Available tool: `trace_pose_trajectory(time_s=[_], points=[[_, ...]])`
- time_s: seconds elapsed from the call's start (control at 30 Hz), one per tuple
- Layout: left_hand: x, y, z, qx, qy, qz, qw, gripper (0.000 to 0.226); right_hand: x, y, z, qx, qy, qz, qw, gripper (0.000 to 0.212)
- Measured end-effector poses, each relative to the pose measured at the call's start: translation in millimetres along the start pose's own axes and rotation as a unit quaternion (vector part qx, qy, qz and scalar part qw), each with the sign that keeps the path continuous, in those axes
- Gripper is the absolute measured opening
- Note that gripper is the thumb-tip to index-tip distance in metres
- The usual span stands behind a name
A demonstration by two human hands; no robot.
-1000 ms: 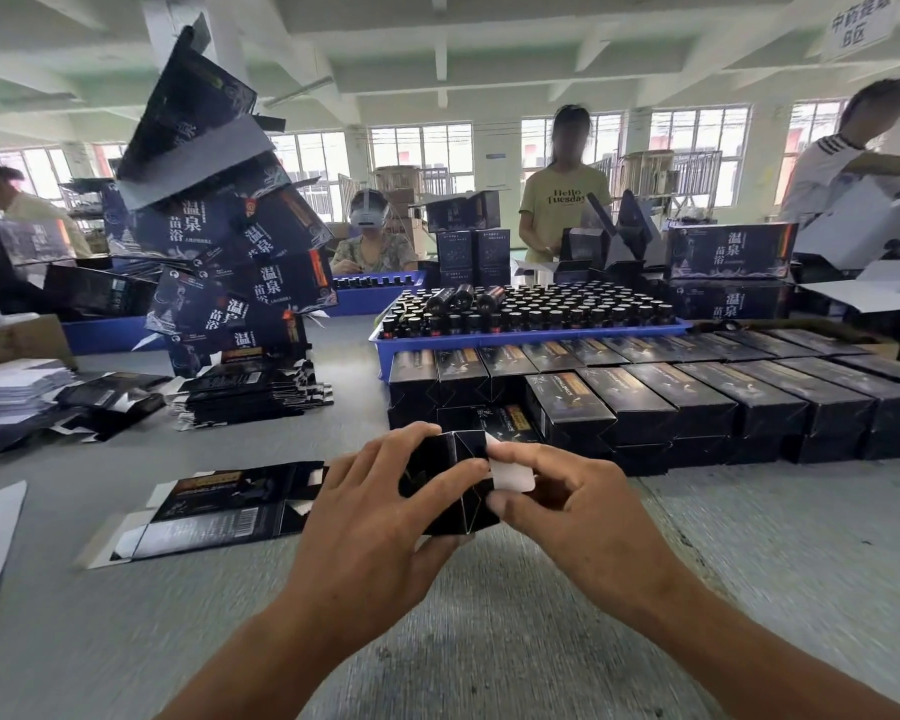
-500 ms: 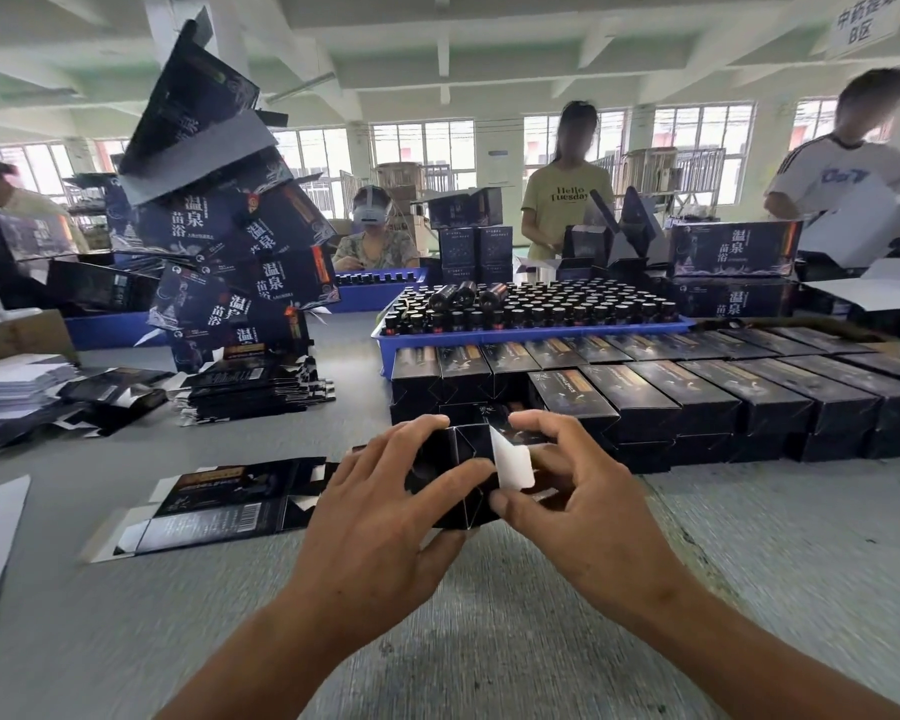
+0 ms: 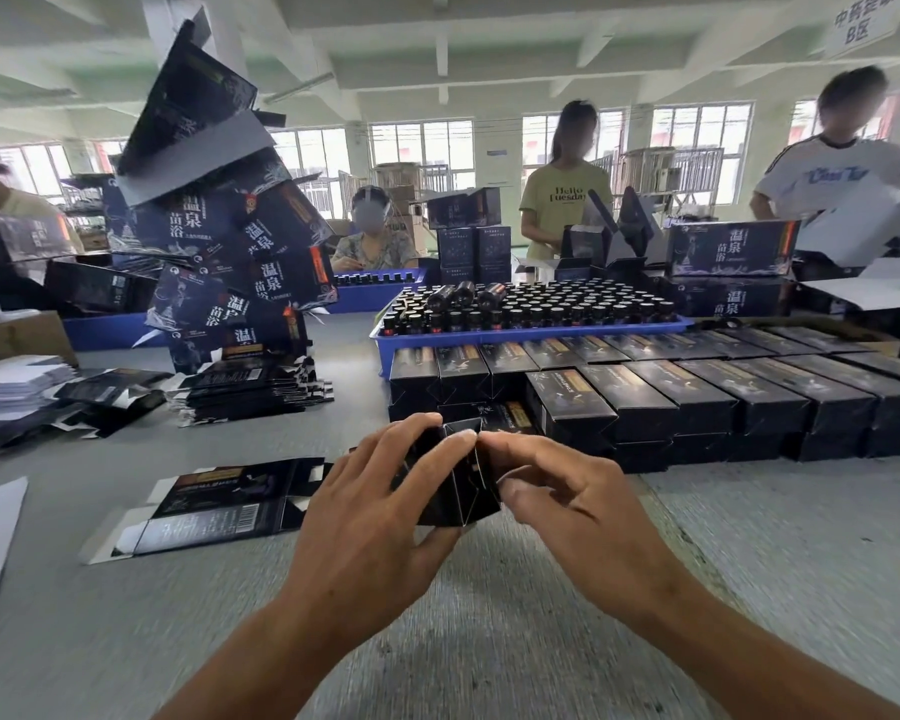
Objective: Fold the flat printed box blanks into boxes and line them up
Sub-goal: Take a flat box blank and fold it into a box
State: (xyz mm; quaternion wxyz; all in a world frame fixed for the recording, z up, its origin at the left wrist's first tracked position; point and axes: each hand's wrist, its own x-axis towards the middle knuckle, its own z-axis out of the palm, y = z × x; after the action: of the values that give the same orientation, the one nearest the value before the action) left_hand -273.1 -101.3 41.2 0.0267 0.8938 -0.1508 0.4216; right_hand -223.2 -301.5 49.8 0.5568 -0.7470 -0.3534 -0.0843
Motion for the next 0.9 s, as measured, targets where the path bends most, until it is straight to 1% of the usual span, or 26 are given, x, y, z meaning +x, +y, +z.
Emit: trace_pose_trajectory(time_s=[0.1, 0.17, 0.27, 0.37, 0.5, 0.63, 0.77, 0.83, 0.9], points=[[0.5, 4.2, 0.6, -0.017, 0.010, 0.006, 1.000, 0.089, 0.9, -0.3, 2.3, 0.001, 0.033, 0.016, 0.999, 0.025], [0.5, 6.9, 1.7, -0.018, 0.013, 0.007, 1.000, 0.093, 2.5, -0.1, 2.8, 0.011, 0.042, 0.038, 0.998, 0.021], [-0.6, 7.5, 2.9, -0.015, 0.015, -0.003, 1.000, 0.096, 4.2, -0.1, 0.3, 0.043, 0.023, 0.064, 0.997, 0.016], [-1.1, 7.1, 4.1, -0.004, 0.019, -0.003, 1.000, 0.096, 4.0, -1.1, 0.0, 0.063, 0.014, 0.067, 0.996, 0.009], [-0.5, 8.6, 5.7, 0.004, 0.019, 0.001, 1.000, 0.095, 4.1, -3.3, 0.3, 0.058, 0.031, 0.053, 0.996, 0.013], [-0.5, 9.4, 5.6, -0.004, 0.025, 0.003, 1.000, 0.086, 3.1, -5.2, 1.0, 0.055, 0.038, 0.058, 0.996, 0.013], [-0.7, 9.6, 6.3, -0.014, 0.018, 0.002, 1.000, 0.096, 0.8, -5.5, 4.2, 0.011, 0.060, 0.050, 0.997, 0.012], [-0.4, 9.8, 5.5, -0.016, 0.019, -0.002, 1.000, 0.094, 0.9, -6.9, 3.2, 0.013, 0.055, 0.051, 0.997, 0.011], [-0.1, 9.8, 3.9, -0.019, 0.018, -0.005, 1.000, 0.091, 2.1, -8.6, -0.3, 0.043, 0.035, 0.058, 0.997, 0.010]])
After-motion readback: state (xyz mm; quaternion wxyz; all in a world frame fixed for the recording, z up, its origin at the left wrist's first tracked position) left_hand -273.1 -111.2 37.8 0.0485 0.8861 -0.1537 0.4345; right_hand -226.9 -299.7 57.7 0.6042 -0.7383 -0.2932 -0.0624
